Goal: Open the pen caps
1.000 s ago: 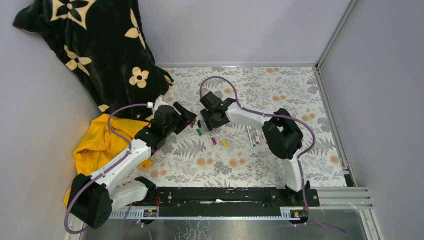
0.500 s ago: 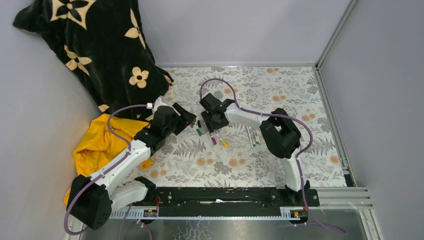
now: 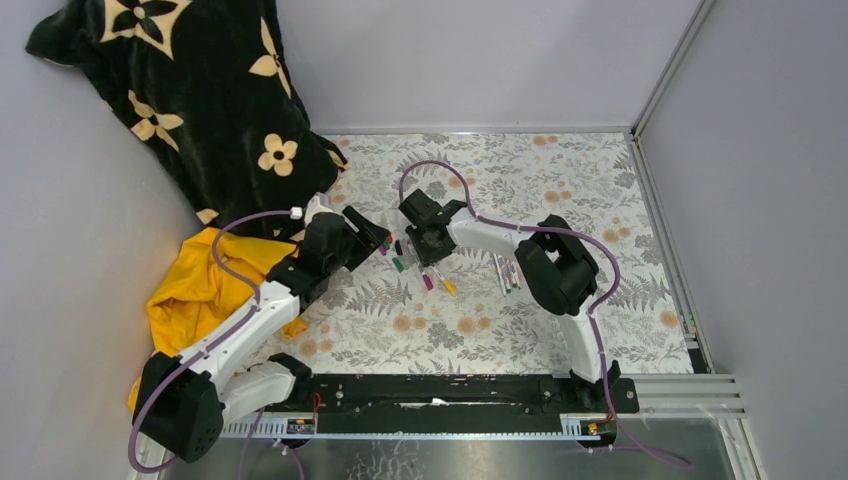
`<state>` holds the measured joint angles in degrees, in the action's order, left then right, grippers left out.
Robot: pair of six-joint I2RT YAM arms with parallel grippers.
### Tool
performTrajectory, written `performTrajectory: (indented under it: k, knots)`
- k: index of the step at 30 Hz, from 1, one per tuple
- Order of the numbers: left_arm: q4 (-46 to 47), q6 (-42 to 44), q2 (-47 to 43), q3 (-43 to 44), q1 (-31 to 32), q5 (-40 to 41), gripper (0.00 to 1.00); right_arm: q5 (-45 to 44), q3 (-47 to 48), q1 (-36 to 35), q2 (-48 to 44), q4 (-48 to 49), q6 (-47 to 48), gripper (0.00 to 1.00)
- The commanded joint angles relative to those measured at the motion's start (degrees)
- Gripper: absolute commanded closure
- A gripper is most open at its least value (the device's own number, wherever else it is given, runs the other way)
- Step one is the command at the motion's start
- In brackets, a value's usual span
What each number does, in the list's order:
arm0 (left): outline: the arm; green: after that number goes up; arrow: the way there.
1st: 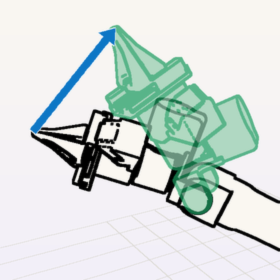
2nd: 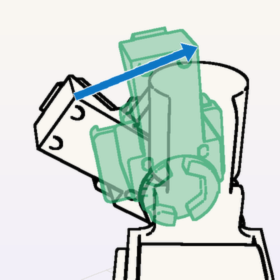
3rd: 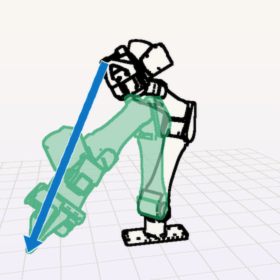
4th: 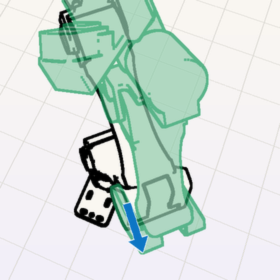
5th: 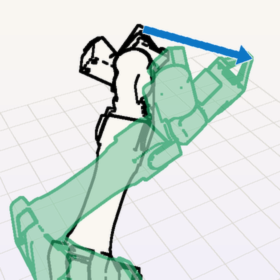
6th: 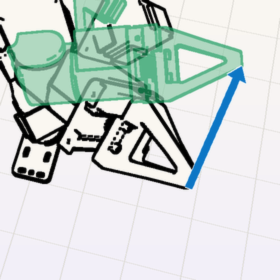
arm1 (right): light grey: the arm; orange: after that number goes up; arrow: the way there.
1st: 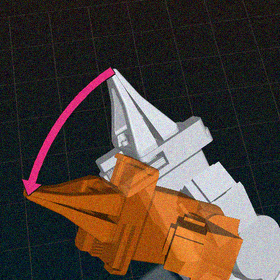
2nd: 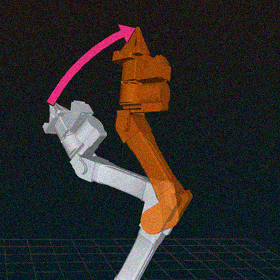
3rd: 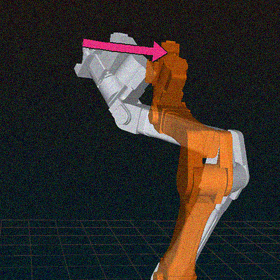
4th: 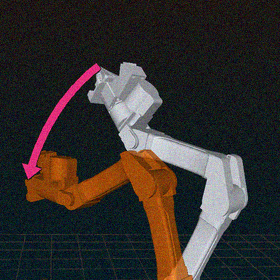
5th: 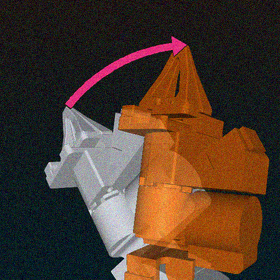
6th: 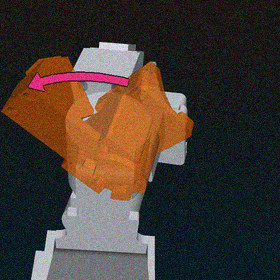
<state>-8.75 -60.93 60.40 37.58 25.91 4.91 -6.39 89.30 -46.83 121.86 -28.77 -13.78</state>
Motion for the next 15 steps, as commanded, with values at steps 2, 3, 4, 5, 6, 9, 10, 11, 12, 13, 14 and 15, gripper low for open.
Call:
performTrajectory:
  k: [2,3,4,5,6,9,10,11,12,13,14,15]
  knots:
    - [1.0,-0.6,-0.9,-1.3,-0.6,-0.2,0.29,1.1,-0.1,-0.5,2.4,-1.6,-0.5,0.74]
    - [1.0,-0.6,-1.0,-1.4,-0.7,-0.2,0.29,1.2,-0.4,-0.5,2.4,-1.5,-0.7,0.77]
    - [1.1,-0.6,-1.1,-1.5,-0.7,-0.2,0.29,1.3,-0.7,-0.5,2.2,-1.5,-1.0,0.8]
    - [1.0,-0.6,-1.2,-1.5,-0.7,-0.2,0.29,1.4,-1.0,-0.5,1.9,-1.3,-1.1,0.83]
    - [1.1,-0.6,-1.3,-1.6,-0.7,-0.1,0.29,1.5,-1.4,-0.5,1.5,-1.1,-1.3,0.88]
    - [1.3,-0.5,-1.4,-1.8,-0.7,-0.3,0.29,1.4,-1.9,-0.5,-0.2,-0.5,-1.8,1.0]
    - [1.5,-0.4,-1.3,-1.9,-0.8,-0.3,0.29,1.4,-1.8,-0.4,-0.9,-0.4,-2.0,1.0]
    - [1.9,-0.3,-1.3,-2.2,-0.8,-0.5,0.28,1.6,-1.8,-0.2,-1.7,-0.2,-2.3,1.0]
    - [2.8,-0.1,-1.4,-2.7,-0.8,-1.1,0.28,2.0,-1.9,0.0,-2.6,0.0,-2.6,1.0]
    - [4.0,-0.1,-1.5,-3.2,-0.8,-1.7,0.28,2.2,-2.0,0.3,-3.6,0.3,-2.9,1.0]
    - [5.3,-0.2,-1.7,-3.9,-0.8,-2.2,0.27,2.4,-2.1,0.6,-4.5,0.5,-3.3,1.0]
    - [6.7,-0.4,-2.0,-4.9,-0.8,-2.8,0.27,2.9,-2.2,1.0,-5.6,0.8,-3.7,1.0]
